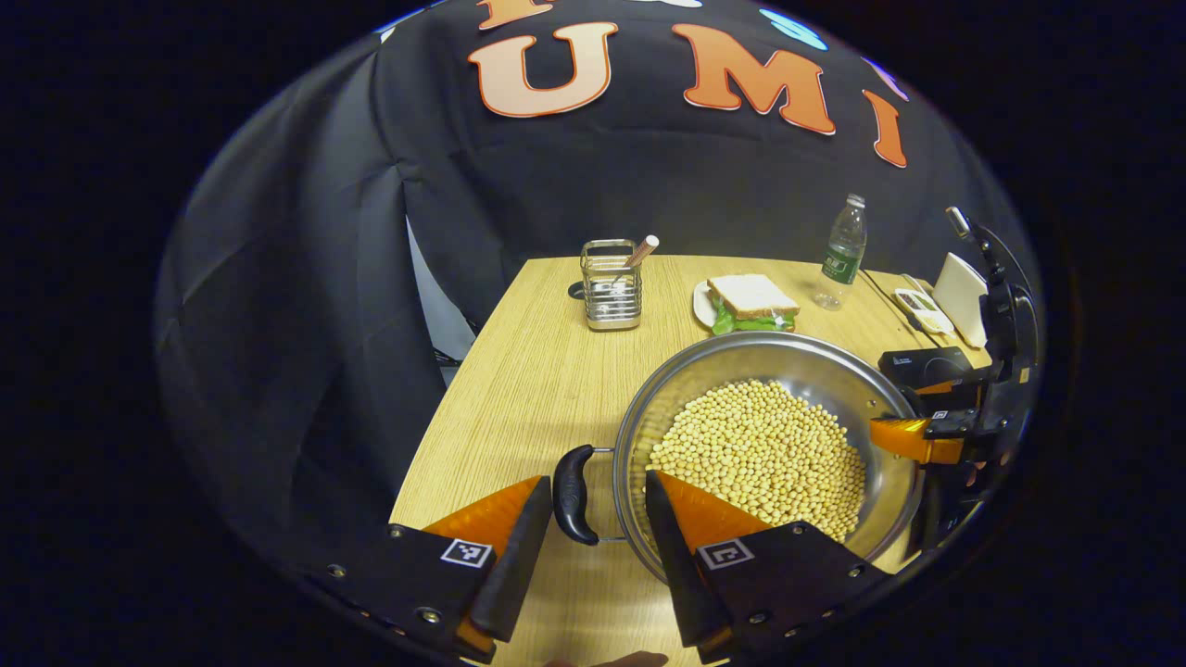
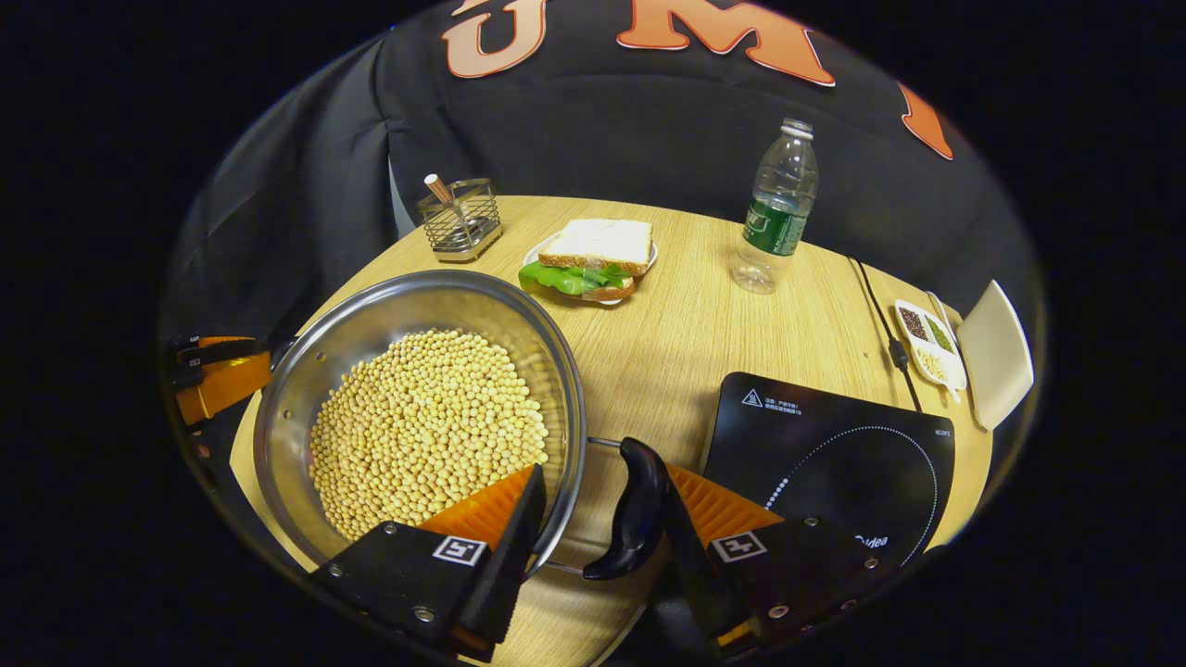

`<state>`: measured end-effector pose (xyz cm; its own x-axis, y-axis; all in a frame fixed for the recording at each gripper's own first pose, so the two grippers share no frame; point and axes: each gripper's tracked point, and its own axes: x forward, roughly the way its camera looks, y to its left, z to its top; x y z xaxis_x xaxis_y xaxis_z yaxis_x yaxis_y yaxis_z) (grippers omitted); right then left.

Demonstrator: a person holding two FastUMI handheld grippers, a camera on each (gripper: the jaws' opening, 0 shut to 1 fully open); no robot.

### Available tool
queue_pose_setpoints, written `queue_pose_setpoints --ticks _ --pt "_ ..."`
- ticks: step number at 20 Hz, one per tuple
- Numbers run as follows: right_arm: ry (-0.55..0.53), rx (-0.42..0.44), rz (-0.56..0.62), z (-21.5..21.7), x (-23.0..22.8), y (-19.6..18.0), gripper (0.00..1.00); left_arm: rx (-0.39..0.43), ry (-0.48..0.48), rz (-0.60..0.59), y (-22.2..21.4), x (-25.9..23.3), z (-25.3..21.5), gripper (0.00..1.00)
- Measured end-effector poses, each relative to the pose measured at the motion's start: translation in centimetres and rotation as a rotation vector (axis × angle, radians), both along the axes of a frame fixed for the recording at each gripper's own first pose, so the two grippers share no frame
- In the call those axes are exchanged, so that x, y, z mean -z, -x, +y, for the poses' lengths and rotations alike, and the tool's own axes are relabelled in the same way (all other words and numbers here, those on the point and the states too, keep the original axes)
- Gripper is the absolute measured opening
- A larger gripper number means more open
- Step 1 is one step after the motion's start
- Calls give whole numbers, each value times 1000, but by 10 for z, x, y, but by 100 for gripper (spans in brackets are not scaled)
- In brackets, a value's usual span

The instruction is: First push the handle of the pot to place it horizontally, then grasp the pot with both hands and set it on the induction cooktop.

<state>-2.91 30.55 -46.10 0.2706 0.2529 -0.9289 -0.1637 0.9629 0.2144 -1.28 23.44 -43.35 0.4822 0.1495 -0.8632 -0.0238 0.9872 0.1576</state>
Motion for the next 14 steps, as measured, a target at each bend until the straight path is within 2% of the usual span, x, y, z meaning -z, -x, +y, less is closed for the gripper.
queue_pose_setpoints --ticks 5,7,8,14 --pt "24 -7 -3 0 9 -5 74 4 1 44 0 26 6 65" --pt "32 -11 -6 1 12 -8 69 -10 14 71 5 37 8 66" --pt "34 -9 -2 2 14 -8 73 -14 17 73 5 39 9 67" --pt "3 -3 33 12 23 -6 77 -42 30 70 9 44 11 68"
